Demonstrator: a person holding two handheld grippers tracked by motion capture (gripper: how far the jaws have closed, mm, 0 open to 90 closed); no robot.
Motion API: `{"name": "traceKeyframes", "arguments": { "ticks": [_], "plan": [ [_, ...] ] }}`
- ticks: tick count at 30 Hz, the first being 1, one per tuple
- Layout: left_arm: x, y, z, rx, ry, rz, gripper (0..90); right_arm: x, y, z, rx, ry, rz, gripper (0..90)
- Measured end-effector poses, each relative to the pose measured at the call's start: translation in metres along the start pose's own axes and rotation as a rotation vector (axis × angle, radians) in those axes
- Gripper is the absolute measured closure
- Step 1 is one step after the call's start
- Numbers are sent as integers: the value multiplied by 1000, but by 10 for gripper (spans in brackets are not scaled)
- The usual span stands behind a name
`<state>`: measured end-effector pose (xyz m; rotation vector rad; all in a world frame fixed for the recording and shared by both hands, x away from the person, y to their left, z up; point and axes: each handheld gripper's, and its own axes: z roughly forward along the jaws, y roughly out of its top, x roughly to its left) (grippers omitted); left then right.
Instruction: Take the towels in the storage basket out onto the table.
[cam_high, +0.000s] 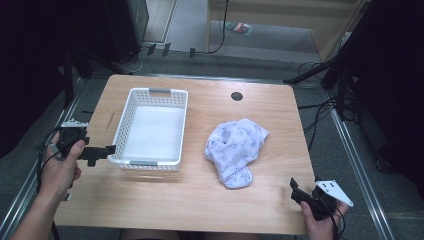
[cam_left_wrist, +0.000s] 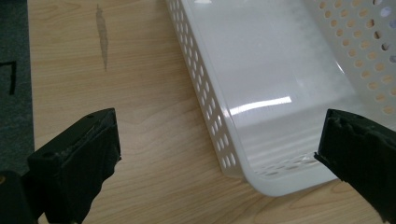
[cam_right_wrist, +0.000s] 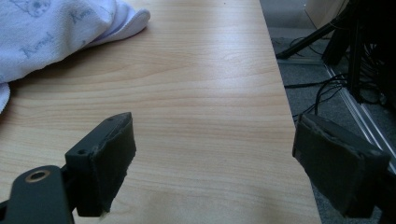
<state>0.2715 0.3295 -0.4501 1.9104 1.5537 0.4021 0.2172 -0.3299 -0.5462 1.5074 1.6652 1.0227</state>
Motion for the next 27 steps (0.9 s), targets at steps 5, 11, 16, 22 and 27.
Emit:
{"name": "traceKeyframes", "arguments": {
  "ticks": [5,11,16,22,27],
  "plan": [
    [5,-21,-1,-50,-4,-11,0,0,0,0,1,-1,-2,133],
    [12,-43,-4,-122,-5,-27,0,0,0,1,4,-3,-2,133],
    [14,-62,-2,-201,-8,-30,0,0,0,1,7,-6,0,133],
    [16,-83,3,-276,-4,-29,0,0,0,1,13,-8,5,133],
    [18,-95,7,-324,9,-22,0,0,0,1,14,-8,6,133]
  ]
}}
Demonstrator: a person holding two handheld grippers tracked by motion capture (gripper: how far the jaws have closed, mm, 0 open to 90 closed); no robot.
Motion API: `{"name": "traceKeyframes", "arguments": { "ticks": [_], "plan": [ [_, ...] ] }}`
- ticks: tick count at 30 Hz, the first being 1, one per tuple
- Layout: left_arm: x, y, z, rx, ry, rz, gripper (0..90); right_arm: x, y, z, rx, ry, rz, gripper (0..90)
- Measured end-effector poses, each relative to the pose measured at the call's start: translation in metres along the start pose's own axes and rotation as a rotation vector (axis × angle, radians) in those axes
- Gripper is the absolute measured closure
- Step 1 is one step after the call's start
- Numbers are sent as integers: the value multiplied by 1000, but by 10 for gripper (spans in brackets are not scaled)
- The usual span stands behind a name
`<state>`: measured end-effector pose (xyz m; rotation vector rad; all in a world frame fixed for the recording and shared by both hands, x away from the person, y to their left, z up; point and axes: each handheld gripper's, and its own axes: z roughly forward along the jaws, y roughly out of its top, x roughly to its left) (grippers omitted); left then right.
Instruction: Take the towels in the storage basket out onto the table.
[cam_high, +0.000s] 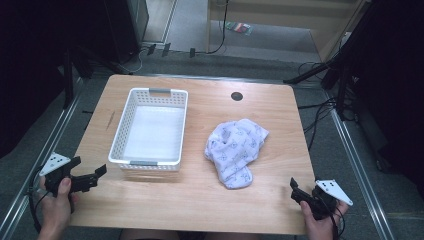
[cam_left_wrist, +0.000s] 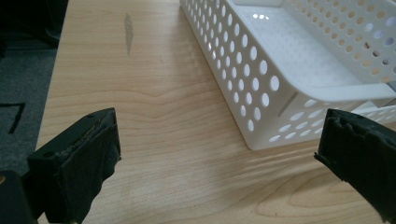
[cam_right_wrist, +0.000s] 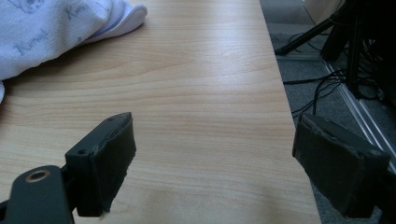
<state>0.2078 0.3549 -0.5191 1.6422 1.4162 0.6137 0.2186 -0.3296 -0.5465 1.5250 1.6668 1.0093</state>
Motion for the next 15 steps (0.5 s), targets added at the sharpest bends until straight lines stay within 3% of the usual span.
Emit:
{"name": "traceKeyframes", "arguments": {
  "ticks": [5,12,15],
  "plan": [
    [4,-11,0,-38,13,-8,0,0,0,0,0,0,0,133],
    [11,-26,-2,-64,65,-8,0,-1,0,0,-4,3,1,133],
    [14,-29,-3,-86,67,-30,0,-1,0,-1,-4,3,-1,133]
  ]
}}
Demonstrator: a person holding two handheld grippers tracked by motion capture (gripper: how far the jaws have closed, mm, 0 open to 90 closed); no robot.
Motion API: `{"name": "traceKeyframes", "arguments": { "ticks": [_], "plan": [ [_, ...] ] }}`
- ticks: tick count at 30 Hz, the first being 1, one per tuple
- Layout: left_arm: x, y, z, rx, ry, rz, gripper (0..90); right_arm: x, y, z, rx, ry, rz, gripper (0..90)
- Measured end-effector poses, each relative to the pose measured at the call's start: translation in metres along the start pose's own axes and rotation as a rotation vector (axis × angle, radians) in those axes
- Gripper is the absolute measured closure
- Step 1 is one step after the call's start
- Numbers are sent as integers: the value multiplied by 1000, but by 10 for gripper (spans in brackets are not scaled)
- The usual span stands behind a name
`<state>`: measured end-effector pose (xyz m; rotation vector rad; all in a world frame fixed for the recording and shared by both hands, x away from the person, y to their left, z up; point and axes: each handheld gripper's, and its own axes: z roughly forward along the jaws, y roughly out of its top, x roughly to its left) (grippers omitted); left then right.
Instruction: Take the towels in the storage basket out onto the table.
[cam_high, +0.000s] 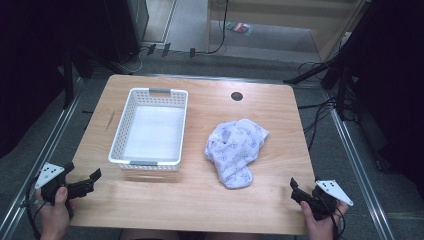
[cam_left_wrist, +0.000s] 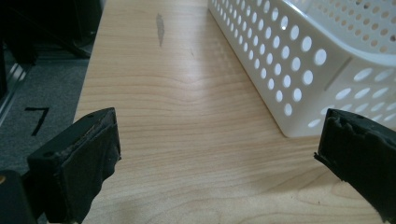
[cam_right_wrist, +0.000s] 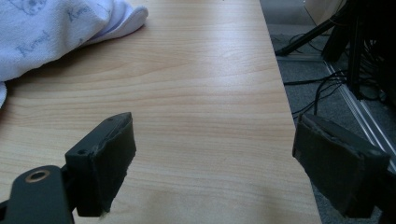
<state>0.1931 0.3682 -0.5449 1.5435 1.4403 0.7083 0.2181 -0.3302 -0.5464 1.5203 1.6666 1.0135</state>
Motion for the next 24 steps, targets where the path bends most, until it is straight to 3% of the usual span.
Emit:
{"name": "traceKeyframes", "arguments": {
  "ticks": [3,8,13,24],
  "plan": [
    [-1,-3,2,-9,-3,-9,0,0,0,0,0,1,1,133],
    [-7,-4,10,6,36,20,4,0,0,0,0,2,0,132],
    [-5,-4,9,2,6,12,9,0,0,0,-1,4,-3,132],
    [-4,-3,11,13,7,6,9,0,0,-1,-1,5,-2,132]
  ]
}}
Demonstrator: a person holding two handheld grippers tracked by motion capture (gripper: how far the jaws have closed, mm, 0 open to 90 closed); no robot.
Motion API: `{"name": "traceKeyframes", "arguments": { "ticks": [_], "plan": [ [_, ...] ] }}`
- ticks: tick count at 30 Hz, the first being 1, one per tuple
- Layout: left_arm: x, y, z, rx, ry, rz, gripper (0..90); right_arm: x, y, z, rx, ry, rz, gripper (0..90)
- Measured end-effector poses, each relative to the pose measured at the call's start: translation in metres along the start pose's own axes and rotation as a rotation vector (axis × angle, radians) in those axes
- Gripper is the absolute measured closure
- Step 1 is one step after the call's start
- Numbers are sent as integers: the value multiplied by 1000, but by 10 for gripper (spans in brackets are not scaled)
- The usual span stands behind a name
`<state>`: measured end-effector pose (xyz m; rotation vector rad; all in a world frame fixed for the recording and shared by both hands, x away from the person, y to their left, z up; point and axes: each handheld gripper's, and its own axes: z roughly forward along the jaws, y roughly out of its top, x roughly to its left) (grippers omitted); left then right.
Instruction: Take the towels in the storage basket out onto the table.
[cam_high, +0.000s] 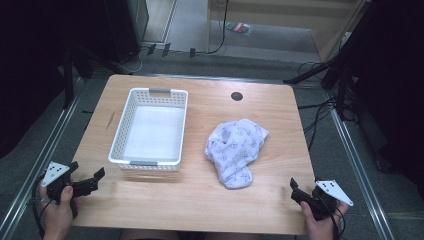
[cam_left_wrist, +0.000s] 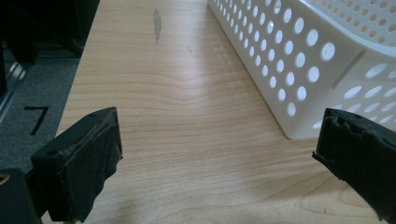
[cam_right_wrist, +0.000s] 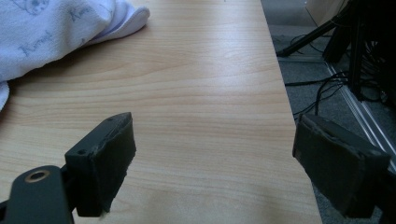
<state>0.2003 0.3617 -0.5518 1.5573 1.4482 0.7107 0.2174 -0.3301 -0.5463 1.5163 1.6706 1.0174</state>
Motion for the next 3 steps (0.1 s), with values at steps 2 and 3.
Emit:
{"name": "traceKeyframes", "arguments": {
  "ticks": [2,3],
  "plan": [
    [0,0,0,1,0,-3,9,0,0,0,0,0,0,132],
    [0,0,0,0,0,-4,10,0,0,0,-2,0,0,132]
  ]
}}
